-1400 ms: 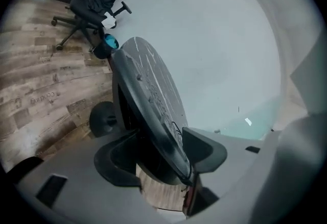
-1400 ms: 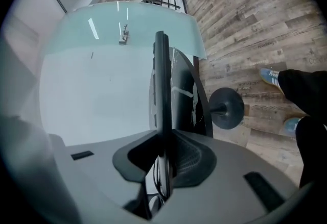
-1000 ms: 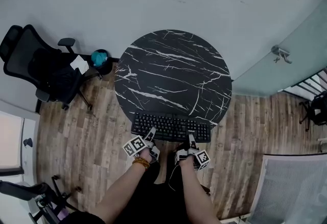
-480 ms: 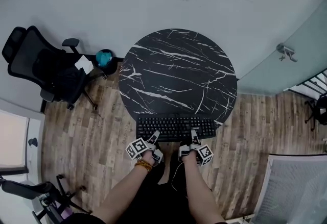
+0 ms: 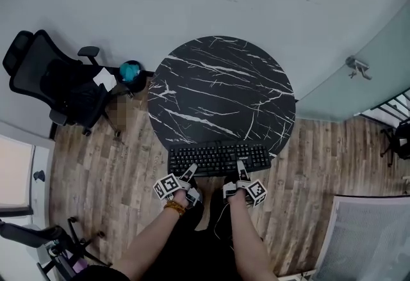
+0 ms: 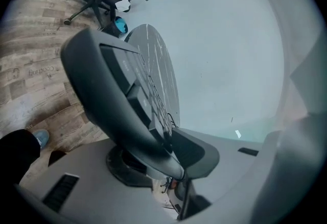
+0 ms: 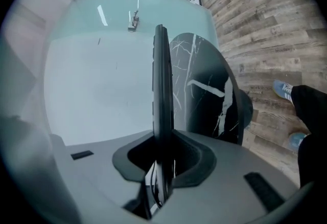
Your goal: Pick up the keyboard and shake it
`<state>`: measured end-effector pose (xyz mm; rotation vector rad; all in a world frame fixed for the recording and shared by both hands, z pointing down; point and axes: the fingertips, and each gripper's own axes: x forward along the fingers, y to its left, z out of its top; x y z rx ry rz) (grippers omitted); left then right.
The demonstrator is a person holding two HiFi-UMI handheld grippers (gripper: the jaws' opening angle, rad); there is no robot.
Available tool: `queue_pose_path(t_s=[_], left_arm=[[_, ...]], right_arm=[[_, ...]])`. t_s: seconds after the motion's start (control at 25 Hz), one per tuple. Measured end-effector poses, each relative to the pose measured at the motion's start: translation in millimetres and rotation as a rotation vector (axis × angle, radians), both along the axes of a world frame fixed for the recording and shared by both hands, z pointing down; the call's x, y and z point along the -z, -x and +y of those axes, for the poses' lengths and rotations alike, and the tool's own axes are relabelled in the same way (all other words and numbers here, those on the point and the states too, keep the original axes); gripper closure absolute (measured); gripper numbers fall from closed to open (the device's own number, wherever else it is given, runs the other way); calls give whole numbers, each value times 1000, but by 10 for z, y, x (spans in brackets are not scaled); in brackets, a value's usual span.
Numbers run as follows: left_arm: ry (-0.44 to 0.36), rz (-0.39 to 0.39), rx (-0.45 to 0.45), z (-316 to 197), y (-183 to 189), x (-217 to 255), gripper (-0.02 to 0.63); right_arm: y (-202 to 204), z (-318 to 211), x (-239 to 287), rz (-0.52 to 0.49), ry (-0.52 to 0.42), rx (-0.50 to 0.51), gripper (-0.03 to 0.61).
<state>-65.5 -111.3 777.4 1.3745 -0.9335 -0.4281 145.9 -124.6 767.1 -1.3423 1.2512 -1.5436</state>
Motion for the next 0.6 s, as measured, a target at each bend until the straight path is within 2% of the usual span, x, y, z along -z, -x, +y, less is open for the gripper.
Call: queue_pose_path(t_s=[0.12, 0.24, 0.32, 0.48, 0.6], left_arm=[[-5, -3, -11, 22, -37, 30, 491], [16, 38, -79, 126, -123, 143, 472], [7, 61, -181, 232, -240, 321, 430], [-19, 36, -418, 493, -485, 566, 430], [-34, 88, -573, 692, -652, 869, 430]], right_arm=[[-34, -27, 117, 33, -3, 10, 499], [-71, -37, 237, 45, -12, 13, 499], [-122, -66, 323, 37, -30, -1, 499], [-171, -151, 469, 0, -69, -35, 497], [-197, -174, 494, -38, -56, -79, 492]])
